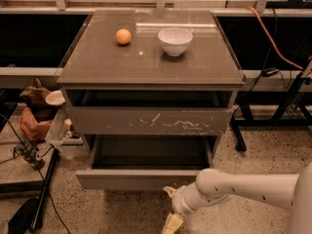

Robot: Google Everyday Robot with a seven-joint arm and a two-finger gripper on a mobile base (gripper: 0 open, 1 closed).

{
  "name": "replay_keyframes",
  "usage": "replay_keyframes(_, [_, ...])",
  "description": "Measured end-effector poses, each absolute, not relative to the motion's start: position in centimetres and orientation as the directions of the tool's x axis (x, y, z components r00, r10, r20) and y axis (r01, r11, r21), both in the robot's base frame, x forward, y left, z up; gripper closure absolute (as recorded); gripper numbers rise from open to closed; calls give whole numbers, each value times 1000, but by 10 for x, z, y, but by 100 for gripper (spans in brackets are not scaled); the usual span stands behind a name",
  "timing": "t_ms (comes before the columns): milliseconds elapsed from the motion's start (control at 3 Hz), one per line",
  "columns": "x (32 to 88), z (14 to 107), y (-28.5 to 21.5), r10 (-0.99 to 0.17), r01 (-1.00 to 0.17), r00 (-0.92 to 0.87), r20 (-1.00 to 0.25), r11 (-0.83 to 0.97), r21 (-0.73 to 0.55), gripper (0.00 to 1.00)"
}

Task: Close middle drawer

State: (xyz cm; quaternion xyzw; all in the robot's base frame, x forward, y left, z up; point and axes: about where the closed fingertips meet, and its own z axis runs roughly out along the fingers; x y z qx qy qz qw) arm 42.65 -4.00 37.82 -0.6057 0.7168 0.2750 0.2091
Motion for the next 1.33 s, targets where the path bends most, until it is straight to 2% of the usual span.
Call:
replay_keyframes(333, [429, 379, -41, -746, -985, -172, -644, 119, 125, 0])
replay_keyframes(667, [466, 394, -55, -742, -990, -120, -659, 140, 23, 0])
replay_keyframes(1000, [480, 401, -61, -746, -989, -103, -658, 150, -15, 0])
replay_keyframes(1333, [526, 416, -71, -766, -980, -68, -640, 170, -99, 0])
